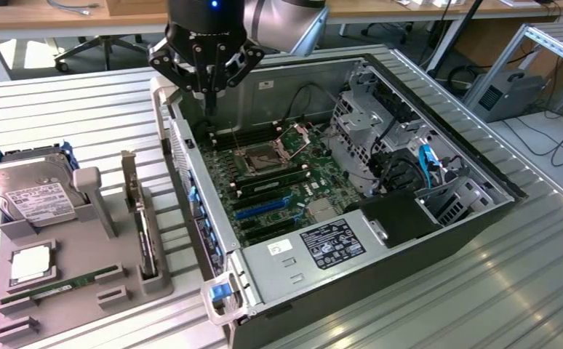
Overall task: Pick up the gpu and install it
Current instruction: 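Reach for the gpu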
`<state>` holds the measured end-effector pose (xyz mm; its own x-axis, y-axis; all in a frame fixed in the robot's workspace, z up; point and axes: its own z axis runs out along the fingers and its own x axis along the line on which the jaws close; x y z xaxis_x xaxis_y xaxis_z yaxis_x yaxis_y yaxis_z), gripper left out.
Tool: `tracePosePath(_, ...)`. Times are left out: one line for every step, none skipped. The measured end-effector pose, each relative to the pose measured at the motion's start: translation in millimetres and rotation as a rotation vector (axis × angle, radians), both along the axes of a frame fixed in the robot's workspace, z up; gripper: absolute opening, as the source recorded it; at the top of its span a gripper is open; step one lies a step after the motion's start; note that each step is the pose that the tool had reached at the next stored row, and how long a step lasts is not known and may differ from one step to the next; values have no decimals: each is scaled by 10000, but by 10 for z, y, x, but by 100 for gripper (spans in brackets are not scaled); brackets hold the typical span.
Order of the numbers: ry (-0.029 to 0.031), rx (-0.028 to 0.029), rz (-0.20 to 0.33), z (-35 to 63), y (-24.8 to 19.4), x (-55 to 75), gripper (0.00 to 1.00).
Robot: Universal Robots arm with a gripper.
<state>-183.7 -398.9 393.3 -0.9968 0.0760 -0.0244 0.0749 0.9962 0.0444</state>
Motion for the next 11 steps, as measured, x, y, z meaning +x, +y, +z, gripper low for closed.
tracePosePath(0, 0, 0, 0, 0, -2, 11)
tracePosePath(0, 0, 0, 0, 0, -4, 11)
tracePosePath(0, 0, 0, 0, 0, -6, 11)
tracePosePath(0, 0, 0, 0, 0, -8, 11)
tracePosePath(0, 0, 0, 0, 0, -10, 11)
tracePosePath(0, 0, 0, 0, 0, -12, 11)
tracePosePath(0, 0, 0, 0, 0, -15, 11)
tracePosePath(0, 0, -1, 0, 0, -18, 11)
tracePosePath(0, 0, 0, 0, 0, -21, 11)
tracePosePath(0, 0, 0, 0, 0, -23, 11)
tracePosePath(0, 0, 0, 0, 0, -25, 11)
